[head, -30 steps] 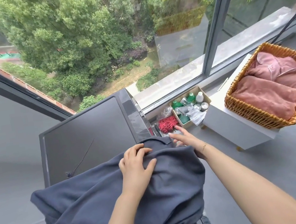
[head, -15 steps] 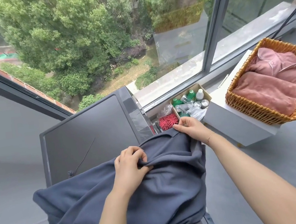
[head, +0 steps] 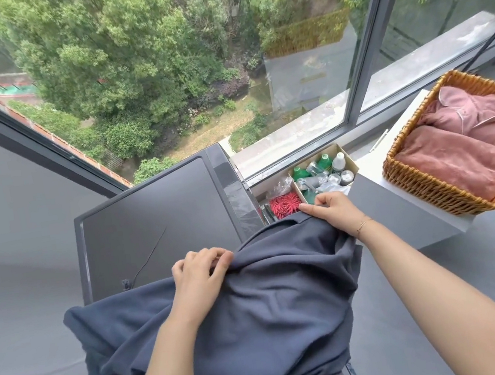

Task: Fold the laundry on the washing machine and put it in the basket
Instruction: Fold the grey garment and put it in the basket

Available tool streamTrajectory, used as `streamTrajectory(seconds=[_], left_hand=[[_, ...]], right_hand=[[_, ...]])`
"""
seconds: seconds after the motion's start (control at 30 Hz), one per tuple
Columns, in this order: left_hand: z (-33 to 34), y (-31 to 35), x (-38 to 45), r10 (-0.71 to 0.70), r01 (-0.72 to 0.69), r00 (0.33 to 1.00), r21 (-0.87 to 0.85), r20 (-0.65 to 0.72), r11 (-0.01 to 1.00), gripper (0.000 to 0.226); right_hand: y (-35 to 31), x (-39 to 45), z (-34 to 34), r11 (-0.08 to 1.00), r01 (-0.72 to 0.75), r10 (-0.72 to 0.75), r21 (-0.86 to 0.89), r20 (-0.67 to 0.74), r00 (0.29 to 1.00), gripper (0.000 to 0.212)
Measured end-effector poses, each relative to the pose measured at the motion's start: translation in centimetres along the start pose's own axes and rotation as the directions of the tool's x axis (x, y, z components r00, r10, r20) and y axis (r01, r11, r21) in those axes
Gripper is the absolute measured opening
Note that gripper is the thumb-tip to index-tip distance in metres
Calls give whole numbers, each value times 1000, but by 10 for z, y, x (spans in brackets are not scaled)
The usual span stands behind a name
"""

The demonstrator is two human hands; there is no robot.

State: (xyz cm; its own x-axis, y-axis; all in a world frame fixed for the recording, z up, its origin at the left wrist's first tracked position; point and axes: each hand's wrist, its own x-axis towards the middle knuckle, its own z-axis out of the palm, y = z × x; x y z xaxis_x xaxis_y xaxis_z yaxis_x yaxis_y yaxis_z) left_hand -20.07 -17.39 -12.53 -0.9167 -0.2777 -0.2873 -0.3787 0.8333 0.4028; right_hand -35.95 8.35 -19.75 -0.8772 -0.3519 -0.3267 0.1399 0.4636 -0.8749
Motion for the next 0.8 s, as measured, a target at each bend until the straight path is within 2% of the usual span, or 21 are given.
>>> streamTrajectory(seconds=[0.07, 0.13, 0.2, 0.27, 0.3, 0.37, 0.43, 0.53, 0.6, 0.67, 0.73, 0.8], left_hand=[[-5, -4, 8, 26, -28, 999, 48, 40, 998, 25], [-13, -9, 13, 64, -56, 995, -117, 70, 992, 28], [-26, -12, 14, 44, -8, 992, -295, 116, 955, 30], [-37, -9, 17, 14, 34, 985, -276, 171, 961, 34], [-37, -8, 21, -8, 50, 985, -234, 175, 971, 35], [-32, -6, 28, -80, 98, 988, -135, 130, 986, 35], [-22, 0, 31, -157, 160, 981, -14, 114, 987, 31], [-4, 11, 29, -163, 152, 982, 119, 96, 981, 27], [3, 25, 28, -82, 83, 997, 117, -10, 990, 23], [8, 42, 30, 0, 4, 998, 68, -59, 998, 24], [15, 59, 35, 80, -81, 997, 90, 11, 993, 37], [22, 74, 41, 135, -151, 986, 179, 97, 972, 48]], right_hand=[[-9, -3, -5, 999, 2, -4, 51, 40, 999, 53], [-16, -6, -13, 993, -30, 16, 114, 124, 992, 52], [-20, -8, -24, 979, -112, 65, 173, 257, 964, 50], [-19, -6, -29, 965, -214, 148, 151, 361, 921, 49], [-16, -2, -26, 966, -236, 185, 102, 359, 915, 49], [-5, 7, -11, 977, -213, 210, -6, 219, 953, 39], [7, 15, 7, 976, -214, 216, -52, 43, 975, 17], [20, 2, 23, 940, -322, 328, 112, -32, 944, 22], [34, -21, 27, 871, -404, 443, 279, -95, 891, 19], [51, -52, 33, 758, -479, 586, 443, -139, 798, 18], [63, -88, 41, 585, -569, 737, 578, -85, 671, 9], [74, -119, 51, 384, -641, 827, 664, 61, 559, 13]])
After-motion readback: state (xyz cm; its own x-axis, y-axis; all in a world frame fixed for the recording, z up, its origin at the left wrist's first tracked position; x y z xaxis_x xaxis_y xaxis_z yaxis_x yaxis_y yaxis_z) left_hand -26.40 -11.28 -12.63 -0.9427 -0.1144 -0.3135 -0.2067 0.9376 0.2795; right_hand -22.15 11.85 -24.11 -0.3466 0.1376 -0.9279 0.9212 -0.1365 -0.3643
